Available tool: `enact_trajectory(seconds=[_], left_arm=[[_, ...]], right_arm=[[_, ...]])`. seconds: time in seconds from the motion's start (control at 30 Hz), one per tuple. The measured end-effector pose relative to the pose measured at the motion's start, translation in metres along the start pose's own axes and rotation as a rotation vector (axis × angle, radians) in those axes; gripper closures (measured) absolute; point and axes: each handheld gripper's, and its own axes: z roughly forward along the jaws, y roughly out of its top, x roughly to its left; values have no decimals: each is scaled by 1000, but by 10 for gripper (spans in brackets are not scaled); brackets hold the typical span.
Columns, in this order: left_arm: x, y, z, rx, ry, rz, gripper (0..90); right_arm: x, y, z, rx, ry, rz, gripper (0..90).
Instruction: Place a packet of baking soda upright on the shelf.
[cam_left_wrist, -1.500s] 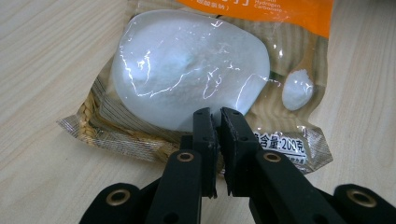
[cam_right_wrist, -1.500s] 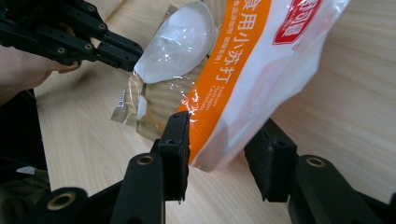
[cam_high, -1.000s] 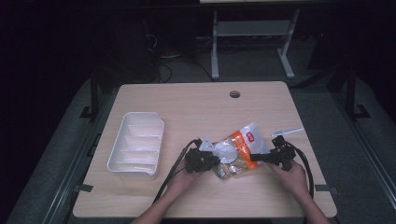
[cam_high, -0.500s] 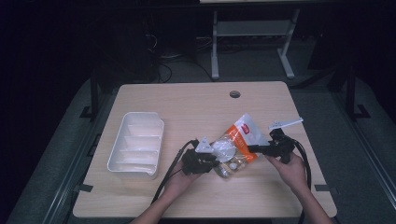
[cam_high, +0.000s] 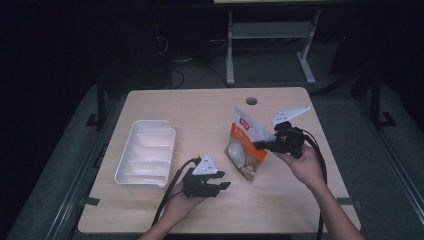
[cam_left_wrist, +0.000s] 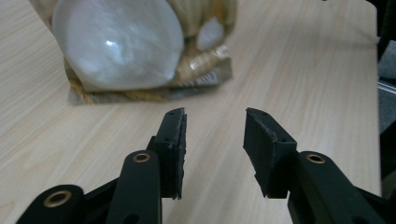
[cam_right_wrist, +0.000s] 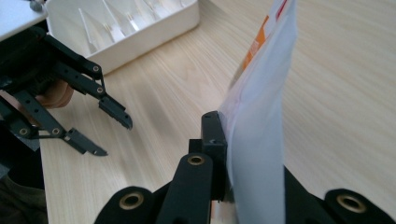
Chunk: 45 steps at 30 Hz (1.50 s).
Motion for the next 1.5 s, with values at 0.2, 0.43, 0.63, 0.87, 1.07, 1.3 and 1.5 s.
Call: enact_trajectory(seconds=[0.2, 0.43, 0.63, 0.87, 1.07, 1.3, 1.5], left_arm=[[-10, -9, -16, -9, -24, 20, 511], [-19, -16, -27, -22, -44, 25, 468], [-22, -22, -33, -32, -59, 25, 440], [-28, -26, -38, -39, -68, 36, 425], [-27, -28, -42, -47, -66, 34, 410], [-26, -31, -46, -53, -61, 30, 387], [-28, -31, -49, -70, -60, 30, 371]], right_arm=[[6, 24, 6, 50, -22, -68, 896], [19, 58, 19, 113, -16, -167, 896], [35, 85, 34, 129, 29, -244, 897], [53, 109, 54, 128, 106, -303, 897], [63, 121, 64, 117, 139, -329, 898], [72, 136, 67, 118, 149, -357, 897], [78, 144, 69, 109, 166, -381, 898]])
